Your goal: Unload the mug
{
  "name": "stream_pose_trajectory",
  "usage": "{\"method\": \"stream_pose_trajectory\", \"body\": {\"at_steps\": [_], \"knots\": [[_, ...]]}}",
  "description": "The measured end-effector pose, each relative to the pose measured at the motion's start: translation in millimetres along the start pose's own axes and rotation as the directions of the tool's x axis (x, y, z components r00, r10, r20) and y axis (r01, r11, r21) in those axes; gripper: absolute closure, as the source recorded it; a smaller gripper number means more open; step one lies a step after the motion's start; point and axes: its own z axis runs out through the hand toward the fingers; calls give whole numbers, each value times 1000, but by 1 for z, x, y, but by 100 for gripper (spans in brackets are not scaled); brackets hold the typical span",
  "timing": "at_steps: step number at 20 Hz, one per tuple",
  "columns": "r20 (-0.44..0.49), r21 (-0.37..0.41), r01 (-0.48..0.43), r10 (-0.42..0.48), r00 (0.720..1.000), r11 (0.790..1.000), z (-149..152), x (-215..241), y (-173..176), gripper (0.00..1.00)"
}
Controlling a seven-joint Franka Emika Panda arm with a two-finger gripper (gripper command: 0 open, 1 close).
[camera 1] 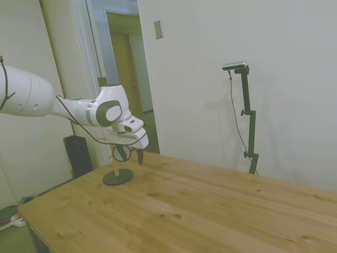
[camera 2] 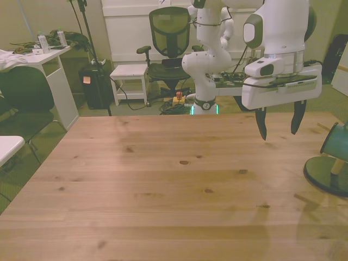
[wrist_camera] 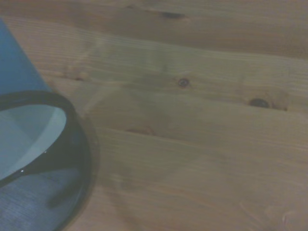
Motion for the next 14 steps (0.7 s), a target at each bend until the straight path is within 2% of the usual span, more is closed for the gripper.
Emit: {"method": "stream_pose_trajectory", "body": {"at_steps": [4, 7, 14], "knots": [[-22, 41, 93, -92, 996, 995, 2, 3, -5, 0], [-28, 76, 170, -168, 985, 982, 4, 5, -7, 0], [-82, 144, 353, -344, 935, 925, 9, 6, -10, 0]]}}
